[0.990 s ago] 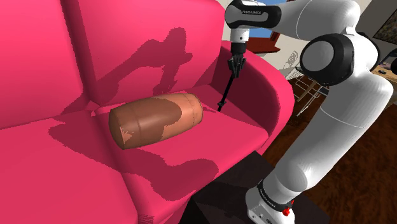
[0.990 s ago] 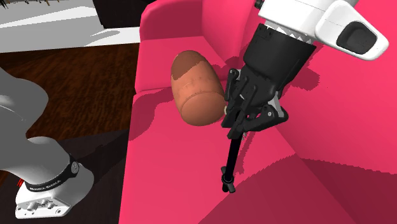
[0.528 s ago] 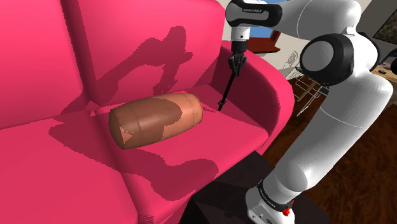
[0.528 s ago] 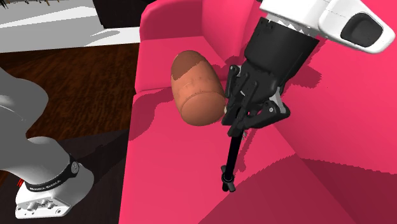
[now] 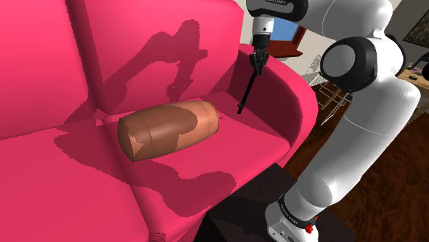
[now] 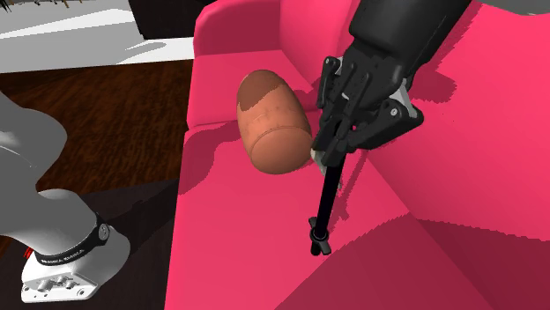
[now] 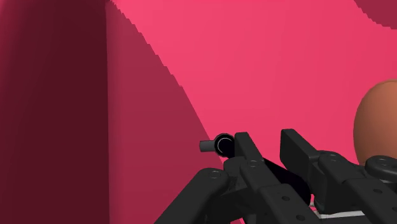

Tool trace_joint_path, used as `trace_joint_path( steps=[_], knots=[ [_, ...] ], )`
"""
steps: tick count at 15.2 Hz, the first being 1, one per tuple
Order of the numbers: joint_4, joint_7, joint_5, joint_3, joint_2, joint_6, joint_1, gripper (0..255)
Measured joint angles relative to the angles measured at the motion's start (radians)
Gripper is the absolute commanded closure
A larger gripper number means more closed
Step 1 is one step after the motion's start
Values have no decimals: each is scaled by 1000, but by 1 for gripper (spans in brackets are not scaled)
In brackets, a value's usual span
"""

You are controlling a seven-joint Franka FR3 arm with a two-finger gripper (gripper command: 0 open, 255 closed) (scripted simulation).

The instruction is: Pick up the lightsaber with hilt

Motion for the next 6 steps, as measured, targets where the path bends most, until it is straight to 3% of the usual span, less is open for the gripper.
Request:
trace_joint_path(
  steps=[6],
  knots=[
    [105,-11,1,-2,22,-83,-3,255]
  ],
)
